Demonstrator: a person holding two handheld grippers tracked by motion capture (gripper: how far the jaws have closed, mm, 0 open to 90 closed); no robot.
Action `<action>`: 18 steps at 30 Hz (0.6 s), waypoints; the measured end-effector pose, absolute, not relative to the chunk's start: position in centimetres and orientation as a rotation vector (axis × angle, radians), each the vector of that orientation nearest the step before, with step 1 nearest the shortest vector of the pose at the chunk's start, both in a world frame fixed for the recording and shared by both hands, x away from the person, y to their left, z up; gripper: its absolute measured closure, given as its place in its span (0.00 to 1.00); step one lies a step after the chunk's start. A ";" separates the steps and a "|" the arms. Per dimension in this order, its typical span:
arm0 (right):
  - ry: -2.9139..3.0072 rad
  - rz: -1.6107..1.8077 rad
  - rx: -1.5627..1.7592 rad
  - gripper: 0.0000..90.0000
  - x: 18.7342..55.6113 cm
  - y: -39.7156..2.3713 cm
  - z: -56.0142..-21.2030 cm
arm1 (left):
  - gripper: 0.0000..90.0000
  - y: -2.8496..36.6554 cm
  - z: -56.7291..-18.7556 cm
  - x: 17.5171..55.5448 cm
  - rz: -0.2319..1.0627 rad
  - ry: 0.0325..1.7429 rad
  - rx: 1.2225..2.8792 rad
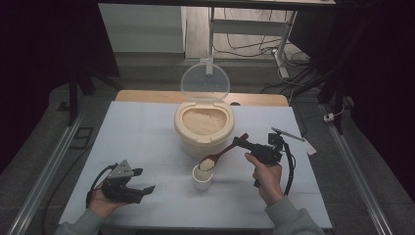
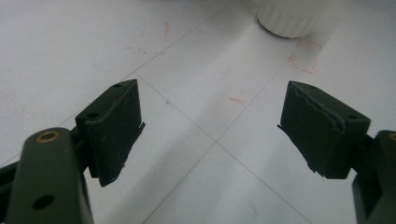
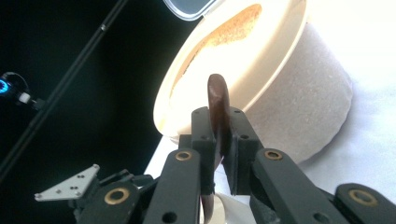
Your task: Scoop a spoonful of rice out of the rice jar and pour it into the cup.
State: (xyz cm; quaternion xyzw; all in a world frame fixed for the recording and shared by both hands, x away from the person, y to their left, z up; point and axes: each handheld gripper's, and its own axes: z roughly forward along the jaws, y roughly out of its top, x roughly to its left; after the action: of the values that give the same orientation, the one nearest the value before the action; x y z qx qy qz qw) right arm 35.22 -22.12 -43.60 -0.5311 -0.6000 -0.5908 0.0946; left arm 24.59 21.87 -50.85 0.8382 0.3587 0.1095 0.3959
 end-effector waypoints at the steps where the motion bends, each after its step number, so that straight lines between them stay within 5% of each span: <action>1: -1.795 -1.752 -1.571 0.93 35.2 -22.0 -43.6 | 0.23 21.9 -50.9 24.6 0.277 0.909 2.125; 18: -1.989 -1.815 -1.505 0.93 34.2 -21.2 -42.0 | 0.23 21.8 -51.0 24.6 0.272 0.910 2.132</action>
State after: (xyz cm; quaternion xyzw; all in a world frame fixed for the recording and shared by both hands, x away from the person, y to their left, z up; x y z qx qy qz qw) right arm 34.18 -21.18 -41.99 -0.4878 -0.6445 -0.5881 0.0286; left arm 24.63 21.80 -50.96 0.8399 0.3586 0.1073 0.3929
